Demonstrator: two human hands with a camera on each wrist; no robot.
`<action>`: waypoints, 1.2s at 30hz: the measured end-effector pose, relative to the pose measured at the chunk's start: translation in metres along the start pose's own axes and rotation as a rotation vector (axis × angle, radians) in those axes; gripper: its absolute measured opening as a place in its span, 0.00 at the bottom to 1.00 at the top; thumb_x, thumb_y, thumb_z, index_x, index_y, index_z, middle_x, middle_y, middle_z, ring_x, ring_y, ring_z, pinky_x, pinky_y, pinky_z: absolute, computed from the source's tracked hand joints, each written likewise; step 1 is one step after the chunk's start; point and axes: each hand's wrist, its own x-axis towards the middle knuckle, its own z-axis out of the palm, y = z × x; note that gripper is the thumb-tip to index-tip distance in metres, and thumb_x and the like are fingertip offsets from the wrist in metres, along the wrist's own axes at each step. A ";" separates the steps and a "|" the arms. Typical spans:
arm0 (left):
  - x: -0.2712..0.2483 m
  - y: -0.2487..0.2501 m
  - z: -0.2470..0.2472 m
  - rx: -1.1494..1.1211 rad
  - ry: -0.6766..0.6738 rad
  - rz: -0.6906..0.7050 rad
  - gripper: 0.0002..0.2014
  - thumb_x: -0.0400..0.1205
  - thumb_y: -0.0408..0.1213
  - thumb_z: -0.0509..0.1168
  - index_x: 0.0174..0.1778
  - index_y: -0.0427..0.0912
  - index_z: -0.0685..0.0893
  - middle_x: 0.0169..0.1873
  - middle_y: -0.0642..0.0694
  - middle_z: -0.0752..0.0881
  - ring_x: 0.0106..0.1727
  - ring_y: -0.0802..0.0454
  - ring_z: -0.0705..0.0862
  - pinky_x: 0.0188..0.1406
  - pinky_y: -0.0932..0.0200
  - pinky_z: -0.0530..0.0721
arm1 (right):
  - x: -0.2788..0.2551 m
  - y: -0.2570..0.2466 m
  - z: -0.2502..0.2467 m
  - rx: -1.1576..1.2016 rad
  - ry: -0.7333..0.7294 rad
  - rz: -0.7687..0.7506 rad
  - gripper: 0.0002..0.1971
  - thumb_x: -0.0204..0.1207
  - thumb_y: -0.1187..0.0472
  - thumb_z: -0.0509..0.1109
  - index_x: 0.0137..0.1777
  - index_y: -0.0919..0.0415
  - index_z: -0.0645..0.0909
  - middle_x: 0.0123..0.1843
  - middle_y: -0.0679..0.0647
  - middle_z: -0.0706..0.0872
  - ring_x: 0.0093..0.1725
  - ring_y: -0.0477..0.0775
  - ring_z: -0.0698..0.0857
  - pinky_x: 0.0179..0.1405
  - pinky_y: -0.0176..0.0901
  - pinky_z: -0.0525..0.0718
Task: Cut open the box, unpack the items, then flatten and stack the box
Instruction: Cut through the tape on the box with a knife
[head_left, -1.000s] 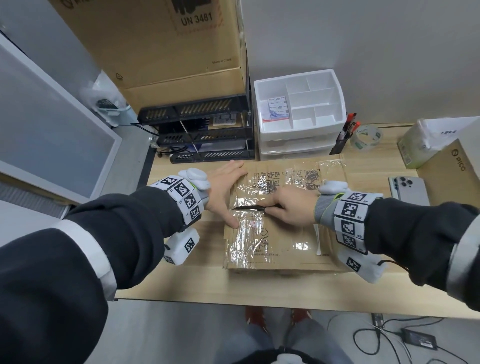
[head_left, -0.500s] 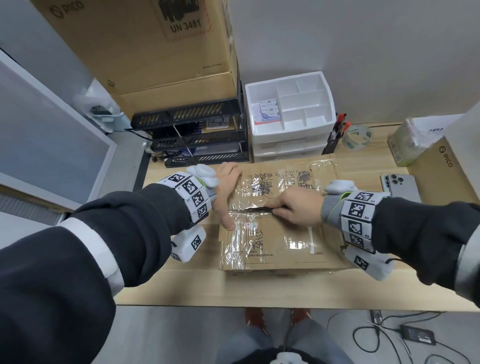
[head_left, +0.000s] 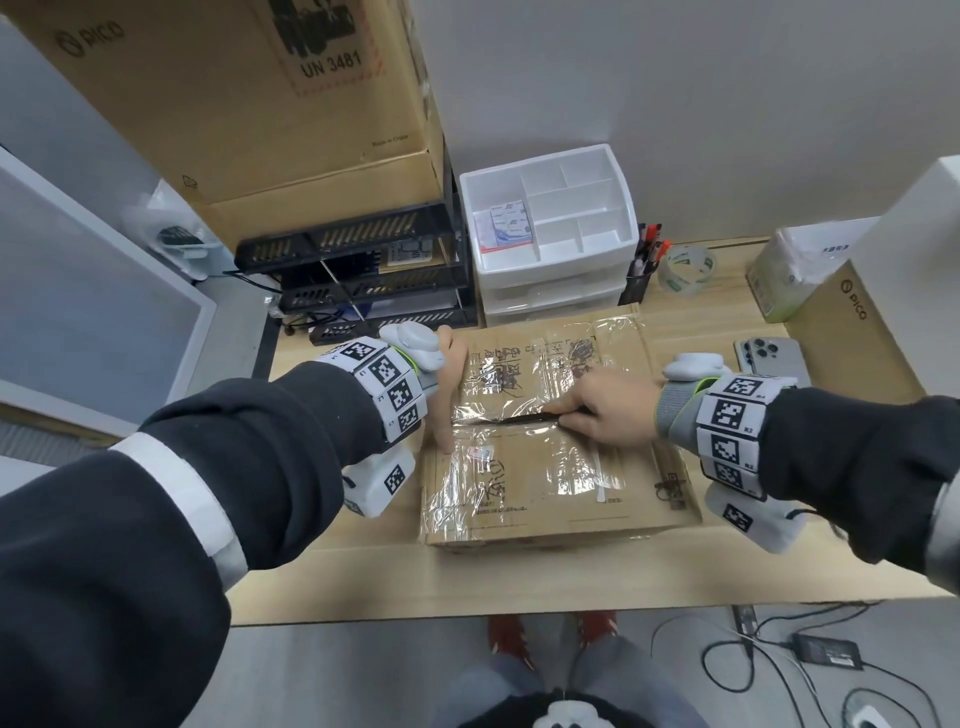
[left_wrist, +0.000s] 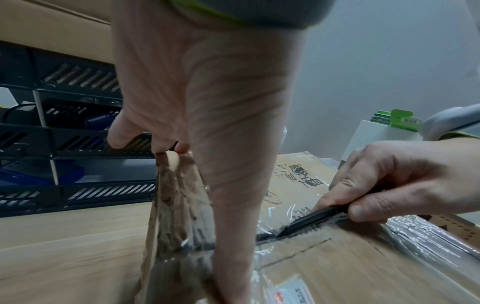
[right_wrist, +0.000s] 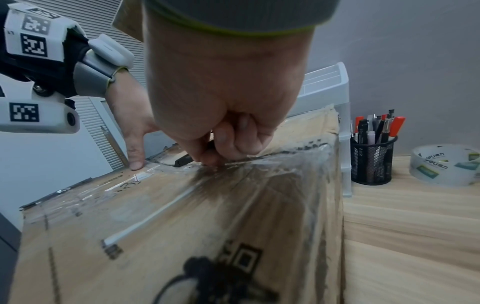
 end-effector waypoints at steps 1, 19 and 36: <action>0.000 0.002 -0.001 0.000 -0.006 -0.027 0.57 0.41 0.76 0.78 0.61 0.42 0.82 0.52 0.47 0.82 0.49 0.50 0.82 0.37 0.64 0.79 | 0.000 0.000 0.000 -0.001 -0.001 0.000 0.17 0.85 0.55 0.63 0.72 0.48 0.82 0.51 0.51 0.93 0.36 0.45 0.77 0.42 0.37 0.75; -0.005 0.066 -0.005 -0.007 0.153 0.166 0.66 0.57 0.65 0.82 0.84 0.35 0.58 0.80 0.35 0.60 0.79 0.39 0.65 0.77 0.44 0.73 | -0.011 0.004 -0.011 0.010 -0.051 0.023 0.13 0.84 0.57 0.62 0.60 0.52 0.88 0.41 0.46 0.89 0.37 0.48 0.78 0.42 0.40 0.75; 0.002 0.082 -0.023 0.044 0.118 0.057 0.53 0.50 0.70 0.78 0.64 0.44 0.69 0.59 0.45 0.72 0.55 0.46 0.76 0.56 0.44 0.85 | -0.037 0.035 -0.019 -0.077 -0.070 0.049 0.16 0.83 0.52 0.61 0.66 0.41 0.84 0.29 0.33 0.75 0.38 0.49 0.79 0.46 0.50 0.86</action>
